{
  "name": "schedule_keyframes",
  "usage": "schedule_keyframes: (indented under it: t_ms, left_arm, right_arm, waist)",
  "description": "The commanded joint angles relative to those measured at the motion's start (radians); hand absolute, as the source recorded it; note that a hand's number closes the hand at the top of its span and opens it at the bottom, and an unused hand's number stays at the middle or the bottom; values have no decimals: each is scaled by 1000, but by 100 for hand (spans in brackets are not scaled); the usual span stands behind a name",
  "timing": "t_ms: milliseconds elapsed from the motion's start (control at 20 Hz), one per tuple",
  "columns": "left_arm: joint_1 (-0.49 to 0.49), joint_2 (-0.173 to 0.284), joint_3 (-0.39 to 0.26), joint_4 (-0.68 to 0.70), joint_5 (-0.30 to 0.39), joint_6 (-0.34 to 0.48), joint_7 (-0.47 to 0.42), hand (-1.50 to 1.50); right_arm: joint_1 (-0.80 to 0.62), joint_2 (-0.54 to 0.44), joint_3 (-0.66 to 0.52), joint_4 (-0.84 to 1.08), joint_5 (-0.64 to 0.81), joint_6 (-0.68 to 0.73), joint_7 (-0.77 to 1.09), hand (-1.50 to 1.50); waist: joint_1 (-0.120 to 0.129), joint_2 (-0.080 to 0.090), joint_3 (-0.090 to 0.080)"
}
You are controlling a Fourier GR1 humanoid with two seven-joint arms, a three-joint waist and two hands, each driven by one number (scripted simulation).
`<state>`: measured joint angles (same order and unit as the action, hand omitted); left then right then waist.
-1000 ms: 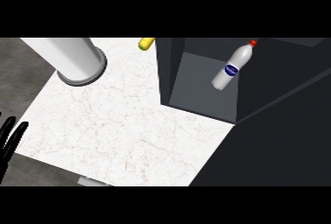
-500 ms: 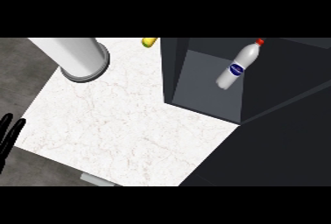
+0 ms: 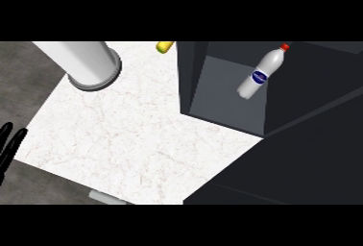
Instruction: Pick up the bottled water, place it into the cabinet and close the cabinet
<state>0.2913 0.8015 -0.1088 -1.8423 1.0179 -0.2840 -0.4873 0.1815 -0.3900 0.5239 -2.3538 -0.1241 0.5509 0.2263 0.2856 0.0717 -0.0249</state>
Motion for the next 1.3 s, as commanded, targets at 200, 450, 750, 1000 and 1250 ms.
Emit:
schedule_keyframes:
  t_ms: [200, 450, 750, 1000, 1250]
  left_arm:
    - [-7, -2, 12, 28, 17, -4, 4, -150]
    - [-9, 2, 8, 28, 16, -12, 12, -150]
    - [-1, -12, 15, 56, 30, -17, 4, -150]
    - [25, -10, 23, 80, 29, -35, -1, -150]
    - [5, -20, 26, 87, 23, -36, -7, -150]
  right_arm:
    - [-217, 117, -35, 198, -2, -90, 170, 150]
    - [-376, 213, -60, 349, -27, -133, 248, 150]
    - [-605, 347, -173, 534, 20, -259, 292, 150]
    - [-796, 387, -266, 726, 76, -428, 297, 150]
    - [-1012, 389, -329, 948, 75, -558, 274, 150]
  waist:
    - [-2, -6, 4]
    - [-11, -15, 10]
    - [-37, -25, 14]
    - [-41, -28, 17]
    - [-70, -26, 20]
